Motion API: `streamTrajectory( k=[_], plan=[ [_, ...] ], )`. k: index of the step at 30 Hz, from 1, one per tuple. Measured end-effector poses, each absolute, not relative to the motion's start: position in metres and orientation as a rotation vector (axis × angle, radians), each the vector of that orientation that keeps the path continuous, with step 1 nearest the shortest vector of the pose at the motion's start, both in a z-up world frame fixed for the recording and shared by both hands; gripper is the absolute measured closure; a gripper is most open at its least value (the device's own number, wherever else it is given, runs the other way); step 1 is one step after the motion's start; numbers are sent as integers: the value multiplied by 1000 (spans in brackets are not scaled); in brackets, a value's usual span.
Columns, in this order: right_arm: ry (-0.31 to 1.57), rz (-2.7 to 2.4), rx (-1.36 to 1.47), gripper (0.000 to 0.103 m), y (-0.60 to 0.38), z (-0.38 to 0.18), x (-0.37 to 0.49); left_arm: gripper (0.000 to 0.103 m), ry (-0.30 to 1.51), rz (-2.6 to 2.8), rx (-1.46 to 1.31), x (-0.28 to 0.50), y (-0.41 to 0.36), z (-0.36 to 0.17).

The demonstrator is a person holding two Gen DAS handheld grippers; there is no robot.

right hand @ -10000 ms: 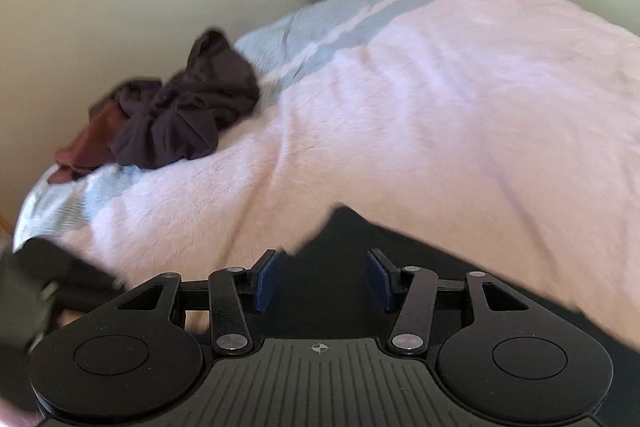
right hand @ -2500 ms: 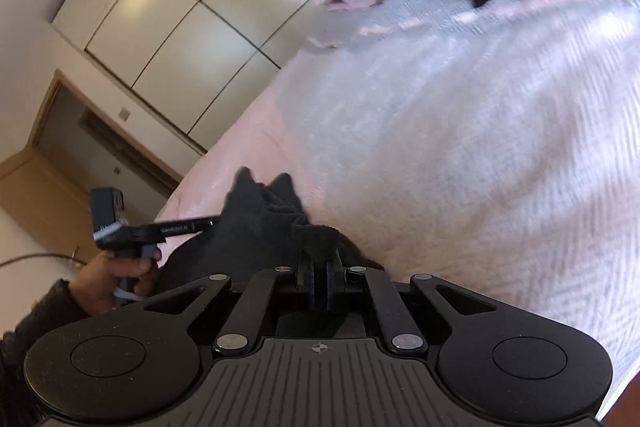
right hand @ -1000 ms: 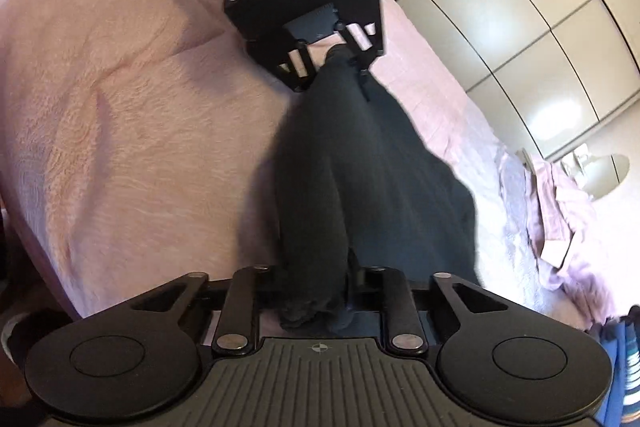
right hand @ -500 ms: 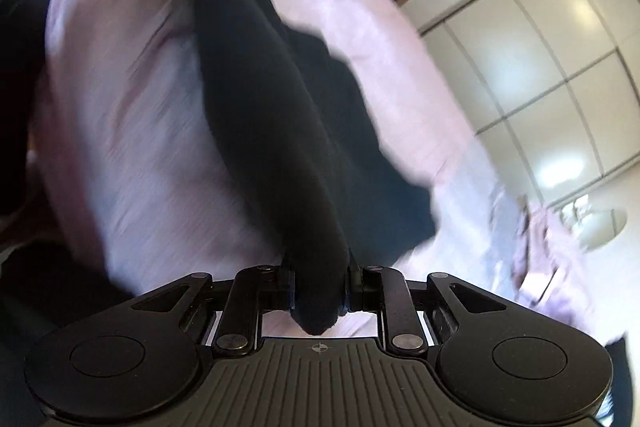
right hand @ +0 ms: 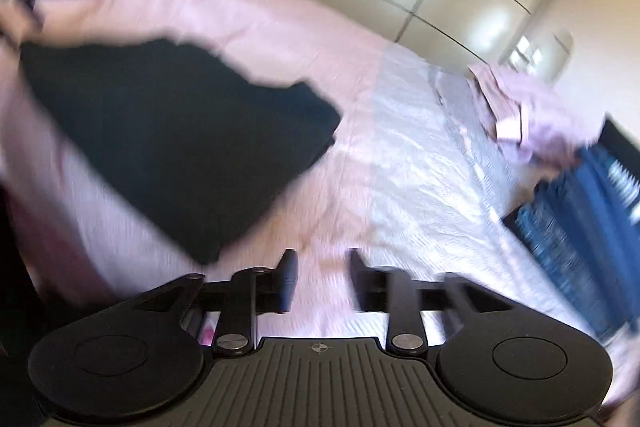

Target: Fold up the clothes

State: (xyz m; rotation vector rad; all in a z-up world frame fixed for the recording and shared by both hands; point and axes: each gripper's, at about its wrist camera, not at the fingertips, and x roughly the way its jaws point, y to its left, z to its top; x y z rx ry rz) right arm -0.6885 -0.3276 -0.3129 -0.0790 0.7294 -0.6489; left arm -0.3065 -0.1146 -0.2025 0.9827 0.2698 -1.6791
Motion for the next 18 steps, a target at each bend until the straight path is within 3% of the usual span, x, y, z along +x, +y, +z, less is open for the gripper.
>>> streamTrajectory(
  k=[4,12,15,16,18],
  plan=[
    [608,-603,117,43,-360,-294,-669,38,465,-1586,755,-274,-172,-188],
    [553,-553,366,43,-433,-275,-618,33,762,-1516,650,-238,-269,-230],
    [554,-523,403,43,-457,-285,-602,38,815,-1520,629,-230,-276,-251],
    [553,-515,423,43,-467,-290,-597,45,829,-1524,608,-227,-276,-258],
    [559,-509,471,43,-483,-301,-588,70,829,-1545,567,-224,-272,-263]
  ],
)
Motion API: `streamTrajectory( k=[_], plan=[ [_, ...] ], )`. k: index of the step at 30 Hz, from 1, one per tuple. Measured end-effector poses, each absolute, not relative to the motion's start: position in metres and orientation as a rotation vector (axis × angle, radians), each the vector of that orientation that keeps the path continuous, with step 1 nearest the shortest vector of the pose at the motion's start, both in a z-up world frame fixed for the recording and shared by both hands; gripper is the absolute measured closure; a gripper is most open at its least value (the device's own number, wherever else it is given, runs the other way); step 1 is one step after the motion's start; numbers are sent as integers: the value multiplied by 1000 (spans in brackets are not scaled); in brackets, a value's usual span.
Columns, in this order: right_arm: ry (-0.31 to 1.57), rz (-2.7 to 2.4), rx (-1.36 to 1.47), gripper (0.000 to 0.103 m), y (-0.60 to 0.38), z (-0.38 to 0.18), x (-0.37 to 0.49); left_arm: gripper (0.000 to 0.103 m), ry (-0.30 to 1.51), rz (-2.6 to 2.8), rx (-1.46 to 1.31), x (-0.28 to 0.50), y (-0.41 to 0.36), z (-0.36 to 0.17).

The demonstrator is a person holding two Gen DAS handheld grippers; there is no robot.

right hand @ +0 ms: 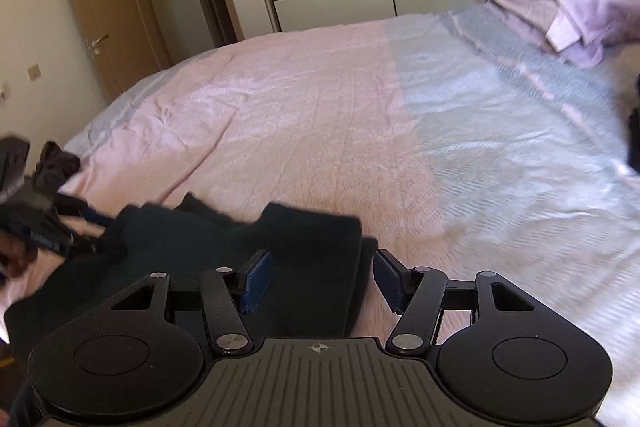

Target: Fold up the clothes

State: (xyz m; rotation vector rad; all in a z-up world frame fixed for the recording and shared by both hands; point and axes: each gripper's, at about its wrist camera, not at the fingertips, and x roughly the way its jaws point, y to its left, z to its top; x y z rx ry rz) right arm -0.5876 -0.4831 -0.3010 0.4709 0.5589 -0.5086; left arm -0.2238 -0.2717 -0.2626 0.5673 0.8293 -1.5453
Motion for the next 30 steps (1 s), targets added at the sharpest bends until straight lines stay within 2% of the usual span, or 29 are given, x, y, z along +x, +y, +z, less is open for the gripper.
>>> streamTrajectory(
  k=[1,2,3,5,8,15,17,19,23,25,30],
  plan=[
    [565,-510,500,54,-489,-308,-585,94,818,-1561,545,-223,-270,-260],
    [555,-507,516,75,-492,-308,-585,99,807,-1577,523,-222,-268,-256],
    [541,-503,528,100,-494,-306,-586,99,778,-1573,499,-221,-265,-252],
    [513,-496,553,101,-499,-303,-589,99,730,-1553,443,-214,-262,-244],
    [484,-515,531,101,-507,-299,-590,99,780,-1529,409,-200,-273,-255],
    [553,-543,595,100,-524,-330,-589,97,832,-1501,426,-195,-279,-281],
    [567,-577,569,96,-520,-322,-596,92,822,-1477,447,-194,-276,-276],
    [576,-638,519,87,-512,-308,-605,89,791,-1445,472,-194,-271,-266],
    [549,-616,436,84,-477,-278,-618,89,702,-1455,471,-207,-250,-234],
    [553,-534,411,79,-455,-272,-609,89,696,-1515,459,-220,-245,-224],
    [583,-349,363,75,-408,-271,-579,87,704,-1620,579,-261,-258,-241]
  ],
)
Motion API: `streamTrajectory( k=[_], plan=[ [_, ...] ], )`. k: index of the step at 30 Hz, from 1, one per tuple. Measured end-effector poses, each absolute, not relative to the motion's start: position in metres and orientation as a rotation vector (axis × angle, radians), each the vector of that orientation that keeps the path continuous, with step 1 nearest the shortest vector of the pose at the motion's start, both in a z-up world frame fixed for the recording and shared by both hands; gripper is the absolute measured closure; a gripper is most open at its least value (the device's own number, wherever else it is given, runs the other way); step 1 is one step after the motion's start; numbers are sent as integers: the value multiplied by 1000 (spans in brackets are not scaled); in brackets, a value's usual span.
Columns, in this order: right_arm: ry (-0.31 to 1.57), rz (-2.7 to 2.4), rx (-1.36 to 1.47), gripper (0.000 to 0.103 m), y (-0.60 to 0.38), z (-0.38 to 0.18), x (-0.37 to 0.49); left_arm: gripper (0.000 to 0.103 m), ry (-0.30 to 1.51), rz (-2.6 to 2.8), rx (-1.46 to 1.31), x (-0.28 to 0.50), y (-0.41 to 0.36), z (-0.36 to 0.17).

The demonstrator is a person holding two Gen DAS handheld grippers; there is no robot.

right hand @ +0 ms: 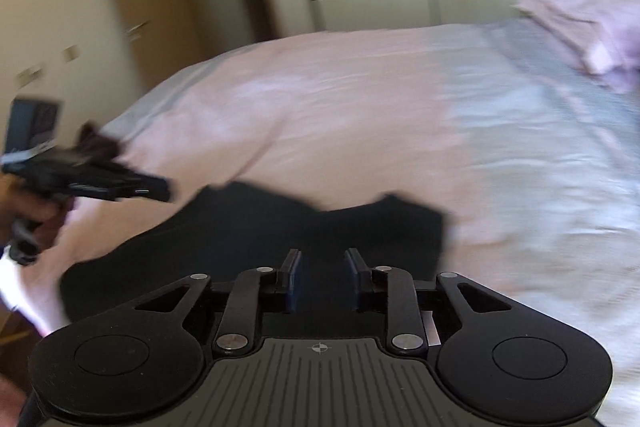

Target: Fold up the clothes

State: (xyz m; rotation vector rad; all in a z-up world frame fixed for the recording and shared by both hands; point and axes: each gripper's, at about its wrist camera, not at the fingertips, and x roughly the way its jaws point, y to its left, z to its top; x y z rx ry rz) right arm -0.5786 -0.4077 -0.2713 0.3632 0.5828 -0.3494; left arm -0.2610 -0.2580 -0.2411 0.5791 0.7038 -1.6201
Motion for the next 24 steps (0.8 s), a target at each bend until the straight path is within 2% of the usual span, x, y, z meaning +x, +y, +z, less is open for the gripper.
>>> streamTrajectory(
  k=[3,4,7,9,12,17,19,24],
  plan=[
    [665,-299,319,75,-399,-290,-568,86,697,-1566,690,-260,-265,-272],
    [690,-304,308,75,-399,-296,-574,83,700,-1562,675,-254,-264,-277],
    [766,-321,277,75,-402,-315,-591,83,778,-1570,593,-236,-264,-281],
    [776,-368,321,75,-409,-316,-610,83,764,-1562,603,-238,-262,-276],
    [739,-426,301,75,-392,-299,-626,87,702,-1543,618,-245,-248,-259],
    [597,-362,320,75,-338,-280,-637,83,657,-1641,591,-274,-194,-221],
    [564,-321,339,75,-319,-285,-633,82,662,-1679,619,-289,-176,-223],
    [631,-344,369,71,-317,-318,-640,80,667,-1651,730,-302,-153,-262]
  ],
)
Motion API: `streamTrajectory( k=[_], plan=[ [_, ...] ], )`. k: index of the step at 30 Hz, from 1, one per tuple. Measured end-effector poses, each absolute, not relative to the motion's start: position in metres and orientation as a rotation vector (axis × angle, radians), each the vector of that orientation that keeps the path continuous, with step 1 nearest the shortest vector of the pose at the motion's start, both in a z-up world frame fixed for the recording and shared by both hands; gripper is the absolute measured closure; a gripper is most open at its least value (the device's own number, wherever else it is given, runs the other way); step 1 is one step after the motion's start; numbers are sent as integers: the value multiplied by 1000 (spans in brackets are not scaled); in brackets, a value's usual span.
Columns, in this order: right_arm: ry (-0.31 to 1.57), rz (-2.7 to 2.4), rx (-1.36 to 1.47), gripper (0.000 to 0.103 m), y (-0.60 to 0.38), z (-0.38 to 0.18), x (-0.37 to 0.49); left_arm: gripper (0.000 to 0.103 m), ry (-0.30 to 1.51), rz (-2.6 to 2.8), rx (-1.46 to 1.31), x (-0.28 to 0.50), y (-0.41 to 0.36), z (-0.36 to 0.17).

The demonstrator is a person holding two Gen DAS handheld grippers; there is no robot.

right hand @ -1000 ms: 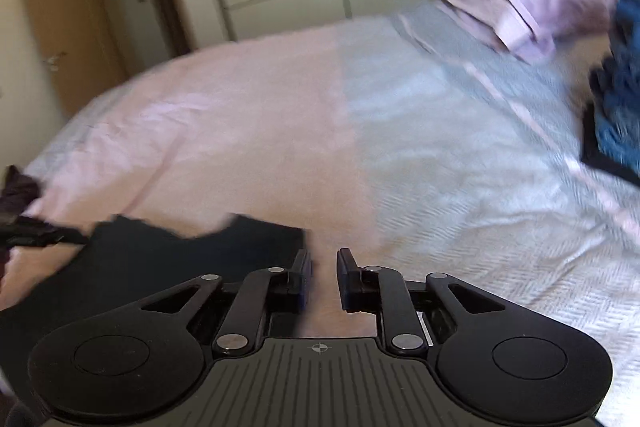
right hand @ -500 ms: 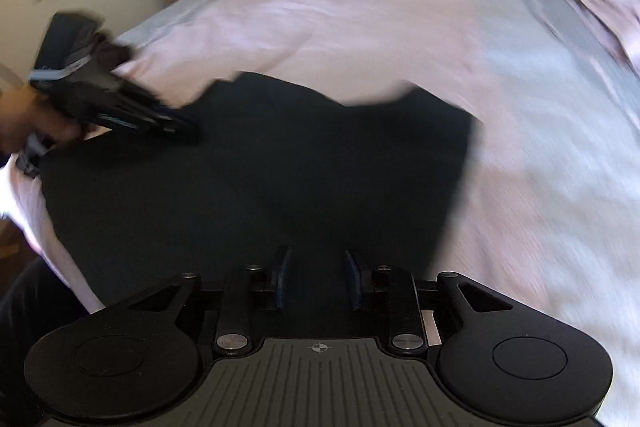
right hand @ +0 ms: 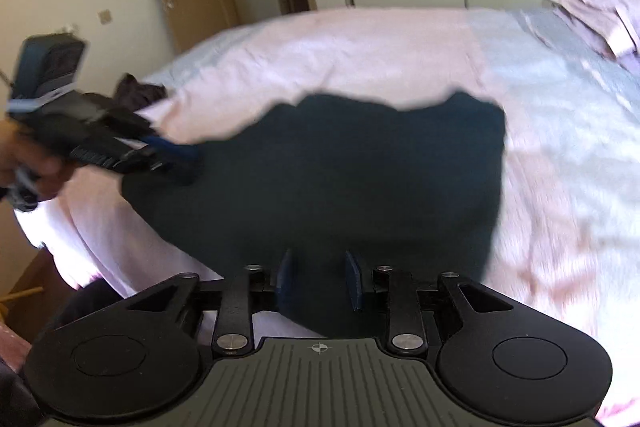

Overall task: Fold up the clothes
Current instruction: 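Grasp the folded sweater end with the left tool while the right tool grasps it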

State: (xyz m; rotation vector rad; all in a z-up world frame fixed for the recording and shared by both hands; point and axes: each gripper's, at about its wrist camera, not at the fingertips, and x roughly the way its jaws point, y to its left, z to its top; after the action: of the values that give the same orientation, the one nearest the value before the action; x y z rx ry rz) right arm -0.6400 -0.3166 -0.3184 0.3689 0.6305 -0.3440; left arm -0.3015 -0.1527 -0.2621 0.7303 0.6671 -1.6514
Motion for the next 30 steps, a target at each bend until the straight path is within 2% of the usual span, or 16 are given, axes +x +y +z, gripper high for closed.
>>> streamTrajectory(
  k=[3,6,7,8,9,10,11,13,19,21,23,24,27,30],
  plan=[
    [654,-378,415,70,-324,-328,-657,80,688,-1645,688,-297,-151,-265],
    [652,-438,379,70,-320,-314,-666,80,670,-1637,708,-302,-152,-259],
    [645,-449,346,64,-316,-310,-671,80,657,-1636,715,-304,-151,-257],
    [637,-459,309,46,-312,-306,-677,76,626,-1638,727,-308,-149,-252],
    [633,-465,246,36,-303,-303,-679,72,583,-1641,740,-313,-147,-247],
    [629,-452,183,28,-294,-302,-680,60,540,-1643,753,-318,-144,-243],
    [626,-435,121,28,-284,-302,-681,46,472,-1646,778,-326,-141,-239],
    [639,-394,15,29,-268,-305,-677,36,304,-1656,864,-345,-135,-235],
    [786,-326,-328,29,-238,-337,-632,36,-74,-1686,1113,-386,-114,-241],
    [835,-314,-471,31,-232,-347,-622,34,-174,-1696,1181,-397,-105,-249],
    [884,-285,-582,64,-229,-356,-616,26,-293,-1677,1288,-412,-98,-264],
    [885,-275,-568,65,-231,-353,-615,25,-358,-1661,1344,-420,-95,-273],
    [848,-291,-495,78,-241,-337,-619,25,-495,-1610,1458,-433,-93,-294],
    [801,-317,-448,81,-245,-317,-623,25,-557,-1545,1503,-437,-105,-307]
  ],
)
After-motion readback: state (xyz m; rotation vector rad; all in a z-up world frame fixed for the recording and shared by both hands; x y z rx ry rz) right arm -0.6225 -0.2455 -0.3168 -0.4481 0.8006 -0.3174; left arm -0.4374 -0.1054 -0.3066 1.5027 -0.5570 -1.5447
